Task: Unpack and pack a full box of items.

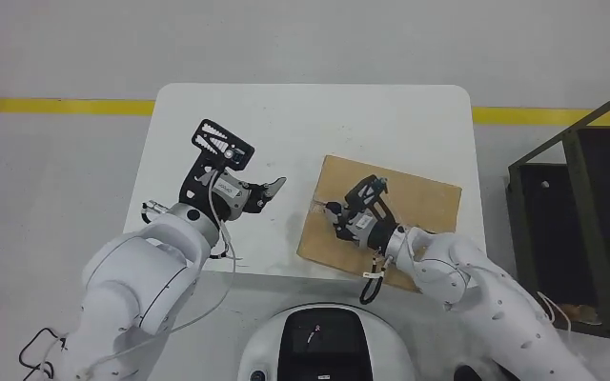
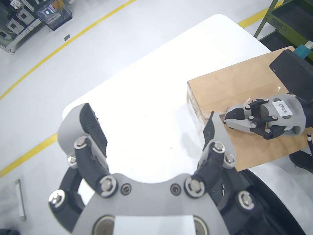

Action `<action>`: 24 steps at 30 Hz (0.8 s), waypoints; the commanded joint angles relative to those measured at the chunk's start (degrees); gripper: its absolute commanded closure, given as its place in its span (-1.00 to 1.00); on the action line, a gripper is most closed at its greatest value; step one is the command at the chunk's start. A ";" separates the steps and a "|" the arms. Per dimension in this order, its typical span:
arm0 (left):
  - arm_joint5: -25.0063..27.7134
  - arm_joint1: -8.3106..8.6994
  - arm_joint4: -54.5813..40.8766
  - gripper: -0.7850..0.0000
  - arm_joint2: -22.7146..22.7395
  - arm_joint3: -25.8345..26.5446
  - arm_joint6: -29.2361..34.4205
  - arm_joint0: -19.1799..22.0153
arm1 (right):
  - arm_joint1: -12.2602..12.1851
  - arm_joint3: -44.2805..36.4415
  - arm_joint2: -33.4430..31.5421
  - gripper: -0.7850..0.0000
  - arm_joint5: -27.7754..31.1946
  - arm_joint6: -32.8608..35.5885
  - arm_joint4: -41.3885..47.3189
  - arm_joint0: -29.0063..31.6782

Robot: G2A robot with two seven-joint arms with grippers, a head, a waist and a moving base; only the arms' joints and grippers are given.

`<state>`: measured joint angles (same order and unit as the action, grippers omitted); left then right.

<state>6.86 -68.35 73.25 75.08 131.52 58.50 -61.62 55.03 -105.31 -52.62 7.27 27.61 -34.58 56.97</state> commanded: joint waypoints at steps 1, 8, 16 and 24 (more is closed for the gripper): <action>0.00 0.00 0.00 -1.00 0.00 0.00 0.00 0.00 | -0.24 -0.34 -1.42 1.00 -0.51 0.59 0.40 1.26; 0.00 0.00 0.00 -1.00 0.00 0.00 0.00 0.00 | -1.61 -3.71 -8.54 1.00 -0.72 2.30 0.84 7.38; 0.00 0.00 0.00 -1.00 0.00 0.00 0.00 0.00 | -2.96 -7.43 -16.62 1.00 -1.25 4.14 0.33 14.32; 0.00 0.00 0.00 -1.00 0.00 0.00 0.00 0.00 | -4.27 -11.51 -26.79 1.00 -1.67 6.94 0.26 22.96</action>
<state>6.86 -68.35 73.25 75.08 131.52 58.50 -61.62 50.96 -116.18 -77.52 5.74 34.11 -33.96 78.44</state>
